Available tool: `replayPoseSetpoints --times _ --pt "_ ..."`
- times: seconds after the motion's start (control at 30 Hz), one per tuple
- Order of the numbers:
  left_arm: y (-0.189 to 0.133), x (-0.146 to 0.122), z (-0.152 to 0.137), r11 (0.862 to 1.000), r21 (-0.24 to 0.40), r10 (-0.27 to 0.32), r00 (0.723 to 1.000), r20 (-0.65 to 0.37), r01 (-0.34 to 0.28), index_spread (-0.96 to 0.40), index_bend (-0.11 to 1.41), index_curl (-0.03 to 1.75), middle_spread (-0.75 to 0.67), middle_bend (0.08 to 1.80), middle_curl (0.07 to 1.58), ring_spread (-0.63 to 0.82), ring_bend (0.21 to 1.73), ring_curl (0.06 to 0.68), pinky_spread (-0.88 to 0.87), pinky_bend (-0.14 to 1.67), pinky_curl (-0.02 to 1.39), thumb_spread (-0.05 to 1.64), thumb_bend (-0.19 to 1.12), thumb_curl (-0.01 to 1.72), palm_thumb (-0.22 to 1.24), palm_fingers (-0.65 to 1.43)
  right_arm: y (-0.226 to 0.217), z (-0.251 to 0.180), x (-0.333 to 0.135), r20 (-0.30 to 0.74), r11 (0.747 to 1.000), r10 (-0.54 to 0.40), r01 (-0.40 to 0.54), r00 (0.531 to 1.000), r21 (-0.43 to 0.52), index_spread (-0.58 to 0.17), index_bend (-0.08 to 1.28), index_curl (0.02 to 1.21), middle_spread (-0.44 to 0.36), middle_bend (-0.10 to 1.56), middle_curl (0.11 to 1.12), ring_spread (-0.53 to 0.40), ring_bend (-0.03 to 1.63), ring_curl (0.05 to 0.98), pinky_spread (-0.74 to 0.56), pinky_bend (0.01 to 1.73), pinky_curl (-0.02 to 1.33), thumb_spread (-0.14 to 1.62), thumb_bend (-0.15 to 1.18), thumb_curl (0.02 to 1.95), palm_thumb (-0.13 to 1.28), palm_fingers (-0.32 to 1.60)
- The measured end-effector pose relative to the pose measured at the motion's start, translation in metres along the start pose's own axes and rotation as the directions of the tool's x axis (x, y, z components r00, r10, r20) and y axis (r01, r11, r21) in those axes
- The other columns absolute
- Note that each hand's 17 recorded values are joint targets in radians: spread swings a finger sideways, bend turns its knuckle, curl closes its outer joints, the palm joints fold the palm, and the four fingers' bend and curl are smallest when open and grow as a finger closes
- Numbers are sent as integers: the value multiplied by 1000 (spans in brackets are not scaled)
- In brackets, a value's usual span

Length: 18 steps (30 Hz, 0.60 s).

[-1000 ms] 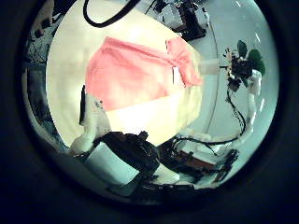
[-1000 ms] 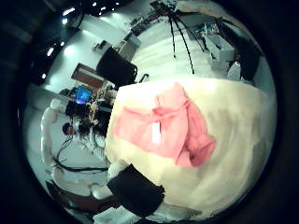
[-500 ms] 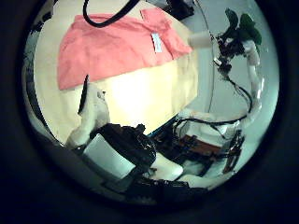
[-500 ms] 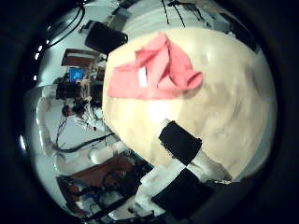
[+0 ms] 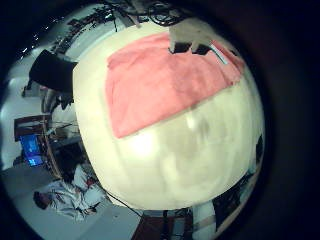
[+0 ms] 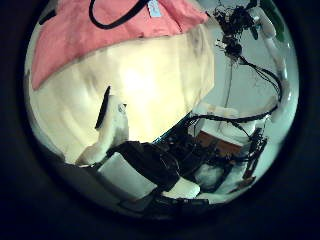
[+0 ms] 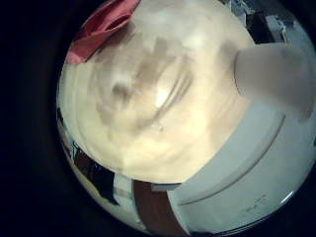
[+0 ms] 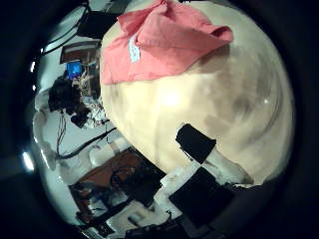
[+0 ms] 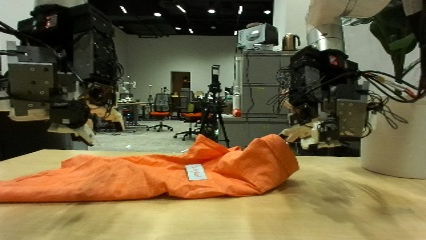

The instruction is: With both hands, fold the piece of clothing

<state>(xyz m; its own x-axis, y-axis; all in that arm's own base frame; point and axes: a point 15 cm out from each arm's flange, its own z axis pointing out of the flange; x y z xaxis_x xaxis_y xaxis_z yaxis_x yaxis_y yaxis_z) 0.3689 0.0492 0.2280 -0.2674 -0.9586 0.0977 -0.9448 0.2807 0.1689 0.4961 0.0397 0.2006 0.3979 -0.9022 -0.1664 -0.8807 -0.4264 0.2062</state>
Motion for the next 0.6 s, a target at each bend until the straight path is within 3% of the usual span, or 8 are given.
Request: replayPoseSetpoints --times 0.17,0.2,0.3,0.33,0.43,0.5,0.57,0.6 --pt "0 4 2 1000 -3 5 1000 12 -5 13 160 333 156 204 344 339 467 250 325 379 286 1241 -18 367 514 109 -20 19 -1 -9 1000 -14 14 1000 15 -211 218 394 -19 326 365 13 438 255 204 140 258 1050 -25 365 617 371" --pt "0 4 1 1000 -2 3 1000 12 -3 13 159 331 157 204 345 340 467 250 323 373 286 1240 -17 364 514 108 -21 21 -3 -9 1000 -17 17 1000 12 -221 238 399 -35 394 385 -19 485 263 191 106 233 1048 -25 364 617 472" --pt "-2 3 -2 1000 5 2 1000 15 -2 12 158 326 156 198 346 342 467 247 323 365 287 1237 -16 356 511 111 -26 27 -17 -16 999 -44 44 999 -1 -264 304 421 -140 497 422 -107 631 295 118 105 177 1042 -24 366 621 656" --pt "-1 3 -2 1000 5 2 1000 15 -2 12 158 324 157 198 346 343 467 247 323 364 288 1237 -16 354 511 112 -27 31 -23 -17 998 -55 54 998 -8 -286 334 439 -187 562 448 -157 729 325 64 131 154 1039 -24 366 625 801" --pt "-2 3 -4 1000 6 3 1000 19 -3 12 156 319 152 201 348 347 469 246 319 352 289 1236 -15 348 512 115 -24 36 -26 -16 998 -62 62 998 -26 -320 355 457 -208 604 471 -222 825 358 -72 230 150 1034 -22 369 636 1048" --pt "-3 3 -6 1000 10 2 1000 21 -2 12 159 317 150 201 349 345 468 244 313 347 291 1236 -14 344 516 118 -21 40 -27 -12 997 -66 66 998 -37 -344 429 519 -247 688 516 -256 878 405 -276 436 208 1032 -7 377 677 1334" --pt "-4 3 -6 1000 12 1 1000 22 -1 12 159 315 155 199 349 345 467 243 310 343 292 1232 -15 341 514 119 -15 46 -27 -5 997 -64 64 998 -49 -348 456 539 -240 733 534 -258 905 421 -341 507 232 1031 1 385 710 1379" --pt "-3 3 -6 1000 10 1 1000 21 -1 12 159 314 160 198 349 347 466 242 309 341 293 1231 -15 339 515 120 -10 48 -27 3 997 -60 60 998 -55 -352 577 592 -215 839 577 -253 963 452 -407 650 289 1064 71 423 858 1487"
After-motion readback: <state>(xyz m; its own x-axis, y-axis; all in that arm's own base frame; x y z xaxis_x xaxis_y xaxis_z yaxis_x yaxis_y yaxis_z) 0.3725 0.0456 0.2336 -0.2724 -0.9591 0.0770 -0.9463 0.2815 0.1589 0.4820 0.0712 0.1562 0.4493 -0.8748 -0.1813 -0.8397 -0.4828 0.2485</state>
